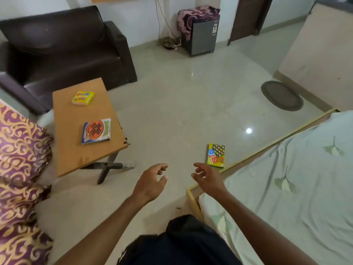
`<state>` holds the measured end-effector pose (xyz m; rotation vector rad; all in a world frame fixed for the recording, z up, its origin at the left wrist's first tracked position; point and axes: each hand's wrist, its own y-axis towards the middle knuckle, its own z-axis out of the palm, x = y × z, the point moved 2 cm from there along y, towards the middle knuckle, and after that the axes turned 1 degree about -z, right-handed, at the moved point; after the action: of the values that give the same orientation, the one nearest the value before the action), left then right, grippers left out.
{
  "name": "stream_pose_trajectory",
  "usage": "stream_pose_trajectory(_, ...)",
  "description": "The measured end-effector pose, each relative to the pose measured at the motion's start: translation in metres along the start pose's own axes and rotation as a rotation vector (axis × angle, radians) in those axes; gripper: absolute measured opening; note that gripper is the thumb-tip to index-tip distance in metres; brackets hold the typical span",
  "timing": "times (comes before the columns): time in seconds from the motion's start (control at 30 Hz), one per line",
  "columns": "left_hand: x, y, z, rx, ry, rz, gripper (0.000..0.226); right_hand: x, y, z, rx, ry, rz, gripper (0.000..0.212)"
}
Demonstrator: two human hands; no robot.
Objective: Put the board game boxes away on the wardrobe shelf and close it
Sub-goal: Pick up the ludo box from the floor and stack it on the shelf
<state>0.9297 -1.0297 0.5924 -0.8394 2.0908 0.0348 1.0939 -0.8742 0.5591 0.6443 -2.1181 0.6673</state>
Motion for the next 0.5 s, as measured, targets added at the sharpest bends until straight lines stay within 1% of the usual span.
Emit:
stream_pose_trajectory(0.03, -0.007, 0.036, -0.011, 0.009, 0.02, 0.008, 0.039, 0.006, 0.036, -0.005, -0.016, 0.006, 0.012, 0.038)
stream_pose_trajectory(0.17, -0.033, 0.133, -0.038, 0.04, 0.06, 0.046, 0.038, 0.027, 0.12, -0.026, -0.062, 0.034, 0.03, 0.038)
stream_pose_trajectory(0.27, -0.059, 0.217, -0.045, 0.104, 0.084, 0.098, 0.038, 0.031, 0.183, -0.045, -0.13, 0.083, 0.064, 0.036)
stream_pose_trajectory(0.33, -0.078, 0.276, -0.039, 0.175, 0.11, 0.14, 0.038, 0.023, 0.222, -0.059, -0.21, 0.129, 0.116, 0.037)
stream_pose_trajectory(0.5, -0.137, 0.433, -0.007, 0.39, 0.25, 0.312, 0.038, -0.007, 0.313, -0.094, -0.441, 0.228, 0.293, 0.035)
